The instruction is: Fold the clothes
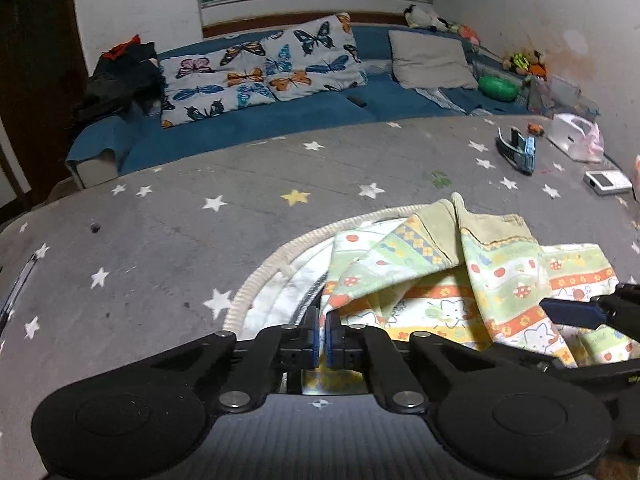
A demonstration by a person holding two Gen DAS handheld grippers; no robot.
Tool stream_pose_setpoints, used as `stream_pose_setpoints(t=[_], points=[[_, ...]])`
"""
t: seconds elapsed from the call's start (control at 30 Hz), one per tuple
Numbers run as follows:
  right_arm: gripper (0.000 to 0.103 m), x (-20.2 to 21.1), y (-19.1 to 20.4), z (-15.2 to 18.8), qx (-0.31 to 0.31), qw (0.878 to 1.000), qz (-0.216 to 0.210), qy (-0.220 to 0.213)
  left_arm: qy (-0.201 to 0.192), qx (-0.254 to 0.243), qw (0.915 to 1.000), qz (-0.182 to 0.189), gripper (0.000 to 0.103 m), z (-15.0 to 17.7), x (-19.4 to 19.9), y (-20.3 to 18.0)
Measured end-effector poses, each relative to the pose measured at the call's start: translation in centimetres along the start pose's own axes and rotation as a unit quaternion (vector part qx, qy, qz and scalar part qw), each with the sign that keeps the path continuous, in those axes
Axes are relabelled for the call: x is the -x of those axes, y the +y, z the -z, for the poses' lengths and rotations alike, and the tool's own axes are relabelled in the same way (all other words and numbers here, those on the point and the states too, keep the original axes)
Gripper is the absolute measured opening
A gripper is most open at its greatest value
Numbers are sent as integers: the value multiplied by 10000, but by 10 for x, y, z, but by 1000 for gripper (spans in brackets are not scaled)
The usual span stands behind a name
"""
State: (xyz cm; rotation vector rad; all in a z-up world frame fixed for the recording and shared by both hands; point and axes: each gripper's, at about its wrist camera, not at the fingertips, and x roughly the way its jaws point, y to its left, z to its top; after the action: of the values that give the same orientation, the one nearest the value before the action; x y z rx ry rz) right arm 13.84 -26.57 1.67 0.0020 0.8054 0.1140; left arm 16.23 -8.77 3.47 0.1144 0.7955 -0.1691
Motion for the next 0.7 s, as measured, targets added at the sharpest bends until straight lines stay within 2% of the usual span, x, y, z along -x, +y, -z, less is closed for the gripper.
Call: stream_pose_setpoints(t=[0.03,0.07,0.17,0.33,0.57,0.63,0.7], points=[[47,1,-2,0,-24,10000,8,1,-18,14,10000,-28,2,0,2,1],[39,2,-4,1,-50,10000,14,-6,-35,28,10000,-56,2,0,4,3],[26,9,-10,2,-135,9999,12,-67,-102,27,9998,-180,2,3,12,6],[15,21,-21,9,-304,9994,24,-179,-242,280,9987,-340,1,14,37,23],[9,43,-35,22,-673,9972,-62,-306,-353,794,9936,-723,1,51,81,61],[10,49,-38,24,-759,9965,-117,-325,-349,984,9911,-822,1,65,93,73],[15,54,-37,24,-823,9957,-195,-382,-334,1160,9886,-895,1,80,105,82]])
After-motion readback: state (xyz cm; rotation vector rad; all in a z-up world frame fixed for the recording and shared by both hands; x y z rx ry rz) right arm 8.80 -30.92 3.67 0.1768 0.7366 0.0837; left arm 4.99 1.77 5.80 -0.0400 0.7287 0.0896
